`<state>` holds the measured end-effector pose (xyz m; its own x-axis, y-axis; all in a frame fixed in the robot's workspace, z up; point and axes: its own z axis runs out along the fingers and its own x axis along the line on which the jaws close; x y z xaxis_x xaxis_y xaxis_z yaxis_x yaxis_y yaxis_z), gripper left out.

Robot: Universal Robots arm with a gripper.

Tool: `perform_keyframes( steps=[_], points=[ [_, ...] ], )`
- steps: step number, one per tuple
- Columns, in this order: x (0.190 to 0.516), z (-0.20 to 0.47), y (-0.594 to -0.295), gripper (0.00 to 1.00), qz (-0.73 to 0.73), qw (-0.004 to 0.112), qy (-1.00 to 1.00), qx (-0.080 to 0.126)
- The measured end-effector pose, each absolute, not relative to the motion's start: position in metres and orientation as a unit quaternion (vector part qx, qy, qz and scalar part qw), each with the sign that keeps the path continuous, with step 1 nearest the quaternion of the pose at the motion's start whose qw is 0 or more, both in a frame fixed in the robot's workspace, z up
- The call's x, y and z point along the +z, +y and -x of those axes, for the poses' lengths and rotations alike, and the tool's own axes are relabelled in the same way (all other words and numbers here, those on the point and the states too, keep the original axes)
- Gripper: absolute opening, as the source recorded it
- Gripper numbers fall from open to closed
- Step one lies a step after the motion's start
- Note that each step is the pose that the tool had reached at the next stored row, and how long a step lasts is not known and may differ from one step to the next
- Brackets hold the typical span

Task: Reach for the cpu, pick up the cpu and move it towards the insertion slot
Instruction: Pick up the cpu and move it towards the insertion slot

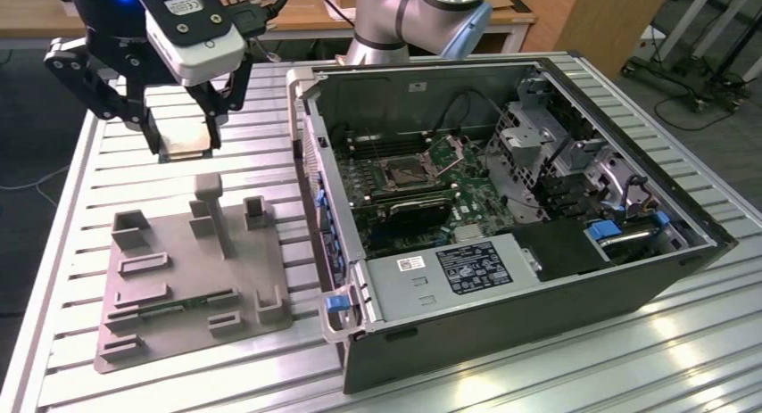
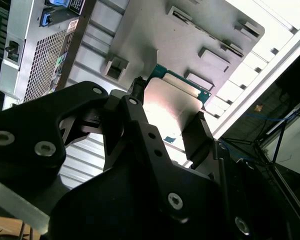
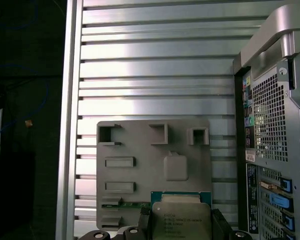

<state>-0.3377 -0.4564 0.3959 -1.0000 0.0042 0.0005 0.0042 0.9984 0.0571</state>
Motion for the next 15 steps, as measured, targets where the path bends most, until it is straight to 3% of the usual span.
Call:
perform_keyframes(
  steps=[15],
  points=[
    [0.3959,0.3348,-0.4564,0.55,0.002,0.000,-1.000,-0.029]
  ],
)
